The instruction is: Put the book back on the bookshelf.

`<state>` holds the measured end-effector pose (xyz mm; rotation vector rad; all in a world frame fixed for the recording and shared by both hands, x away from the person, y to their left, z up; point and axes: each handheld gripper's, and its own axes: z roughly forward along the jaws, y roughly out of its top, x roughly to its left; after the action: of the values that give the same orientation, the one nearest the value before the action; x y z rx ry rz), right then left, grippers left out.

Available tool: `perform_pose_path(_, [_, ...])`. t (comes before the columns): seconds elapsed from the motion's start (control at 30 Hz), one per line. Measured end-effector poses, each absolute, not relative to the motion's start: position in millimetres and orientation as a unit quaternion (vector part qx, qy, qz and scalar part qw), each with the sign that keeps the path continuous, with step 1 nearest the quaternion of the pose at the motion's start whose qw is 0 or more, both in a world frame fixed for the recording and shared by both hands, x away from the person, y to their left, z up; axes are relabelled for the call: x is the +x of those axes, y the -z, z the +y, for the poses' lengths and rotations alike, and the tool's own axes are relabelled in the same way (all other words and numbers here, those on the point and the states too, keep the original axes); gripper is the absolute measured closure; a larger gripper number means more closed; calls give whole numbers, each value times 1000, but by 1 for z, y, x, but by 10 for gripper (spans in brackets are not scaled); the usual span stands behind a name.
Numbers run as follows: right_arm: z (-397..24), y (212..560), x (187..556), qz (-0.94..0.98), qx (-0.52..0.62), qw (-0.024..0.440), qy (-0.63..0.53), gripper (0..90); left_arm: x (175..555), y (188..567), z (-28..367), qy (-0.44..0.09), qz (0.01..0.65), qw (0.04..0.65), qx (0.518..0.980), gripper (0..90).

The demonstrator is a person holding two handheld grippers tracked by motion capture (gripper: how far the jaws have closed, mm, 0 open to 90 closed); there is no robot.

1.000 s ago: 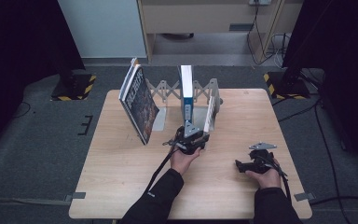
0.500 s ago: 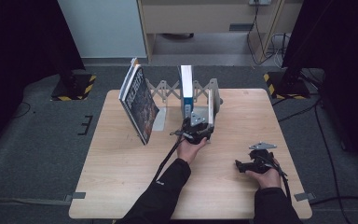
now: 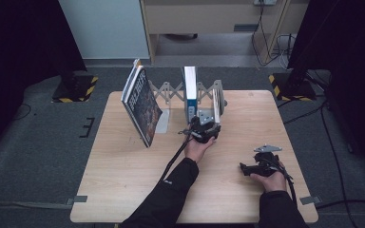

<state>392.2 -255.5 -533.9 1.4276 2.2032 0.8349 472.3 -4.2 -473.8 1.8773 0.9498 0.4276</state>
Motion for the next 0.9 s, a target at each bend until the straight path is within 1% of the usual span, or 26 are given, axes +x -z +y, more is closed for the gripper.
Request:
perform_pose_path(0.17, [-256, 534, 392, 785, 508, 192, -298, 40, 457, 467, 7, -172, 365, 484, 776, 568])
perform_pose_path(0.23, [-256, 534, 392, 785, 508, 192, -298, 41, 450, 466, 14, -167, 361, 483, 780, 558])
perform_pose_path(0.43, [-256, 534, 392, 783, 508, 194, -300, 40, 425, 461, 45, -153, 349, 478, 791, 502])
perform_pose_path(0.5, [-256, 534, 392, 783, 508, 195, -300, 40, 417, 459, 57, -146, 350, 478, 793, 465])
perform_pose_path(0.6, [-255, 534, 392, 782, 510, 194, -301, 40, 407, 458, 78, -137, 361, 478, 789, 434])
perform_pose_path(0.67, [-255, 534, 391, 781, 511, 194, -301, 40, 400, 458, 90, -139, 363, 476, 789, 415])
perform_pose_path(0.77, [-255, 535, 391, 780, 512, 195, -302, 40, 391, 459, 109, -138, 364, 471, 792, 363])
perform_pose_path(0.9, [-255, 535, 391, 780, 511, 197, -302, 39, 381, 466, 134, -139, 379, 453, 795, 303])
